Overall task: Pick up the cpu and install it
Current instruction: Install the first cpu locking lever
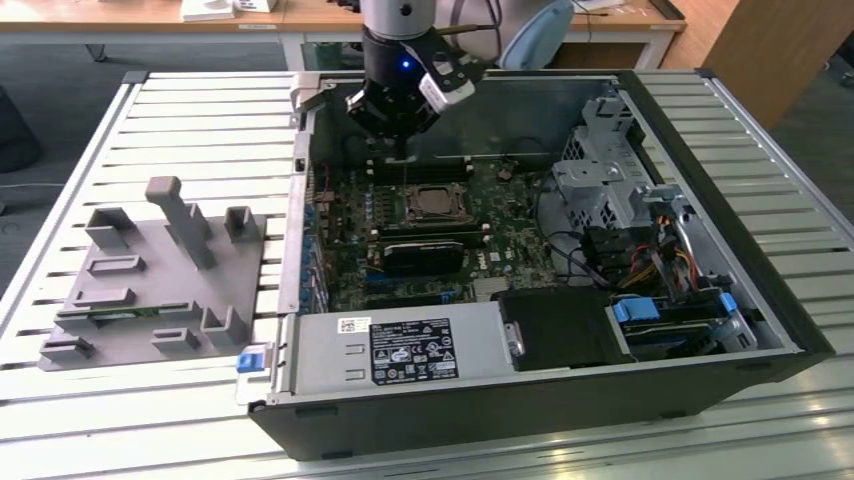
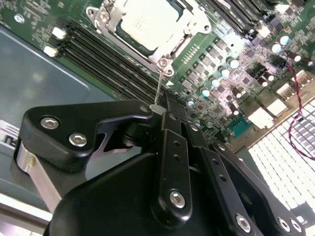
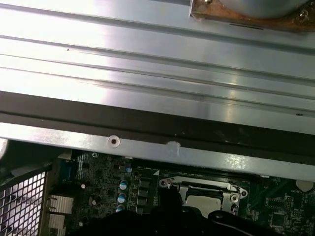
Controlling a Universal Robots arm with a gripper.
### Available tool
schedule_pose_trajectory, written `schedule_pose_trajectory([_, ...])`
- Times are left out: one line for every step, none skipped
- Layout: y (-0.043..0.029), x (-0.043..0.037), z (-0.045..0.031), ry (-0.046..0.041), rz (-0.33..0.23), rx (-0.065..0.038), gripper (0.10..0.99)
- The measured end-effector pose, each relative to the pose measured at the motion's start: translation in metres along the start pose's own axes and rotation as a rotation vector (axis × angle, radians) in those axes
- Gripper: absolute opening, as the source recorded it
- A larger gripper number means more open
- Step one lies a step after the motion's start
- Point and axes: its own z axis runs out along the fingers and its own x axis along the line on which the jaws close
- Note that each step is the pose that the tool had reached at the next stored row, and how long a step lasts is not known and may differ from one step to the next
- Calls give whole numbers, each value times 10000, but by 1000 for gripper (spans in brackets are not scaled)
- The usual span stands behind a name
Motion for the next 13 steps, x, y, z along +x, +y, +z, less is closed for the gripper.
schedule_pose_trajectory([-2,-17,0,4,4,1,106])
schedule_pose_trajectory([-5,-34,0,6,11,0,106])
schedule_pose_trajectory([-7,-52,0,8,17,1,106])
schedule_pose_trajectory([-8,-67,1,9,27,0,106])
schedule_pose_trajectory([-10,-81,2,9,39,0,106])
schedule_pose_trajectory([-12,-97,3,9,50,1,106])
schedule_pose_trajectory([-14,-114,4,9,60,1,106])
schedule_pose_trajectory([-16,-131,5,8,69,1,106])
schedule_pose_trajectory([-18,-145,8,7,85,1,106])
schedule_pose_trajectory([-20,-156,14,5,115,-1,106])
schedule_pose_trajectory([-20,-161,21,3,158,-9,106])
schedule_pose_trajectory([-21,-163,28,-1,211,-36,106])
schedule_pose_trajectory([-21,-163,35,-4,279,-70,106])
